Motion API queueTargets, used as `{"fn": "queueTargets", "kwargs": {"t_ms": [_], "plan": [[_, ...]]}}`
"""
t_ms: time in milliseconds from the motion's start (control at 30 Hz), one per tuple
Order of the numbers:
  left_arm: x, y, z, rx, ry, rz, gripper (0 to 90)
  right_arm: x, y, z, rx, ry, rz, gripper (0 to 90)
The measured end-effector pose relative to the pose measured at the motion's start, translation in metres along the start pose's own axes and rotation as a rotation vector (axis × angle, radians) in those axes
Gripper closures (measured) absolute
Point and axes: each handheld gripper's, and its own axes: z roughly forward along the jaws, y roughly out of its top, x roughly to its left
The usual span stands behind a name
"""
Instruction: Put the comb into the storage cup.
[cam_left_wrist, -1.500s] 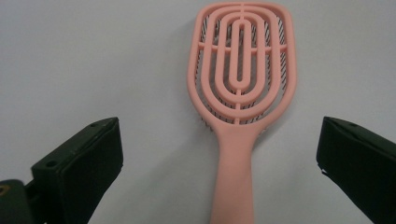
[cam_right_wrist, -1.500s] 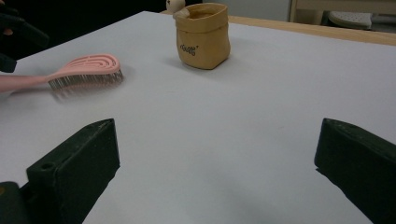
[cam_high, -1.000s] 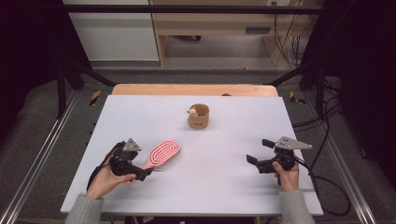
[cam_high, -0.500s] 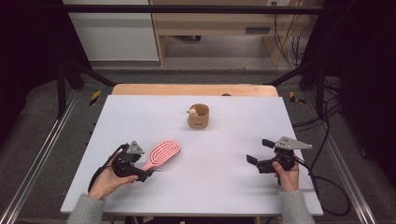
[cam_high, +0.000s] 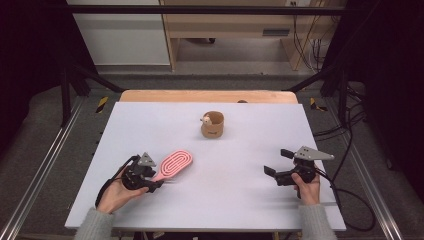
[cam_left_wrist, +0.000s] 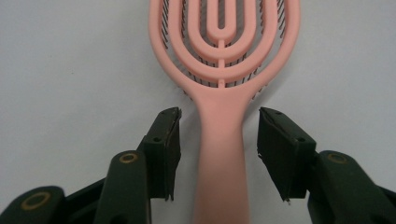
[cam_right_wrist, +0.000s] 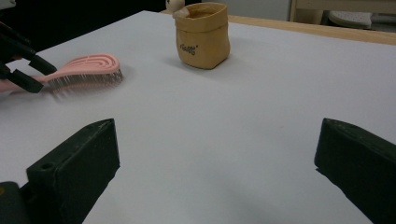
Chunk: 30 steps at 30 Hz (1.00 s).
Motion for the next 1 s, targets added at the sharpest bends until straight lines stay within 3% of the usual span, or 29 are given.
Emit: {"fn": "queueTargets", "kwargs": {"t_ms": [467,1000], "plan": [[-0.0003,0.0006,0.0035,0.022,0.007,0.009,66.6,0.0002,-0.0001,0.0001,0.002,0.001,0.003,0.3],[-0.0025,0.0022,0.0039,0.03,0.025,-0.003,69.4,0.0002,0.0,-0.0002,0.001,0.002,0.004,0.3]]}}
